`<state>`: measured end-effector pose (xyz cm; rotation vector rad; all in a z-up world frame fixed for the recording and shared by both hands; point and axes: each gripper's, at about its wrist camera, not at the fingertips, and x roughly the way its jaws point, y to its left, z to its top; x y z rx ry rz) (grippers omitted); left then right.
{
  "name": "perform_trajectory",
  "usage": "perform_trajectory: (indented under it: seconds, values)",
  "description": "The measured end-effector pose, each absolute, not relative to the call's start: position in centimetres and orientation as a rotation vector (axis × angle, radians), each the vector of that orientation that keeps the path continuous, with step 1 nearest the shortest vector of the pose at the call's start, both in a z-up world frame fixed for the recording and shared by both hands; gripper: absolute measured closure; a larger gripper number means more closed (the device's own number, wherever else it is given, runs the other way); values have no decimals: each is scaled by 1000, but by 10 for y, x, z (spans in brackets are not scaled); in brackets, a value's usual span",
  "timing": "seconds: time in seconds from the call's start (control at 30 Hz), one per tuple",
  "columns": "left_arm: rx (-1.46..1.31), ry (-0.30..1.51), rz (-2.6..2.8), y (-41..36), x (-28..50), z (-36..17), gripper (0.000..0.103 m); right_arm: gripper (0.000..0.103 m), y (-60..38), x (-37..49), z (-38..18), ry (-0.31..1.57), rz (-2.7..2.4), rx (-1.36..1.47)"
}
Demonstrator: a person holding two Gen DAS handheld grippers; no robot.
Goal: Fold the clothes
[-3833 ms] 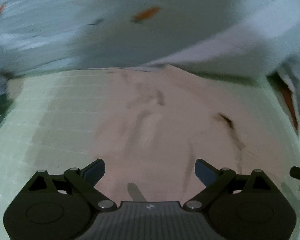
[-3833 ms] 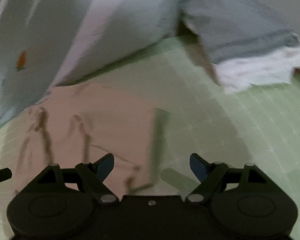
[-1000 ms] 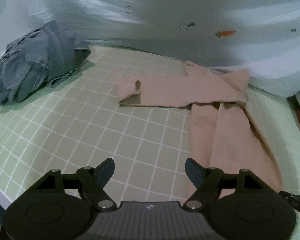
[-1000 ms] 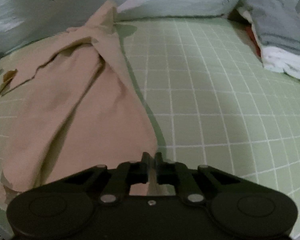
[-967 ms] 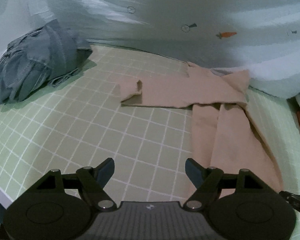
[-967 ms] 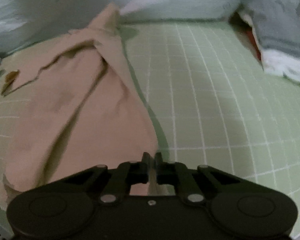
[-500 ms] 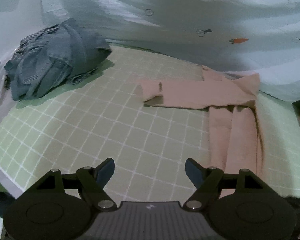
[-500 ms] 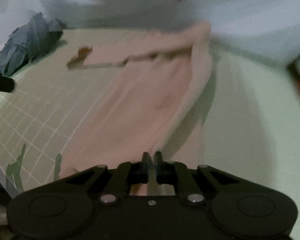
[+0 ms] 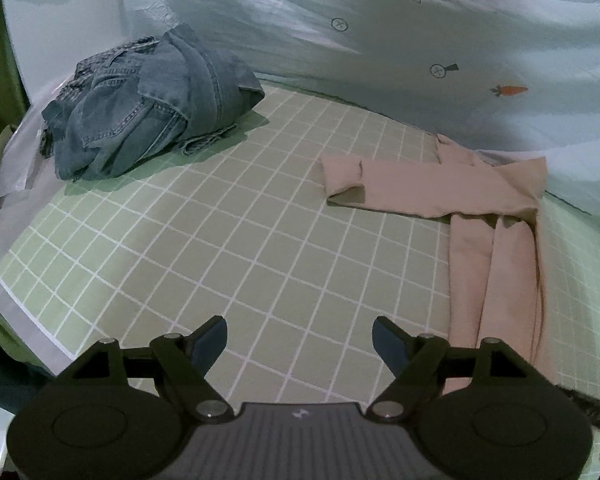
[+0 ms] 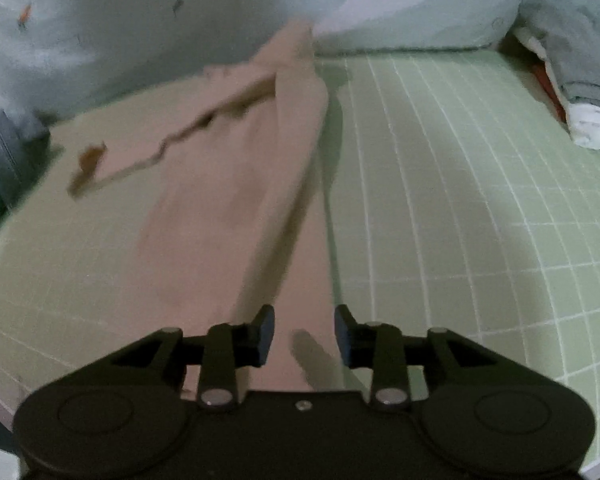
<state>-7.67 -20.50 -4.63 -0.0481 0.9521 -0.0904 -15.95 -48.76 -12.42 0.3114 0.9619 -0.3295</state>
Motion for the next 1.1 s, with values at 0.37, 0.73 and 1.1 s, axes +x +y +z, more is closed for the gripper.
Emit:
perform_trajectory:
  seconds: [0.37, 0.73, 1.1]
  values:
    - [-66, 940, -59, -208, -45, -47, 16, 25, -475, -146, -122, 964, -273, 154]
    - [-85, 947, -78, -221, 41, -60, 16, 17, -530, -79, -83, 773, -373, 172]
    - [-10, 1035, -138, -254, 153, -108, 16, 45, -586, 89, -78, 777, -297, 196]
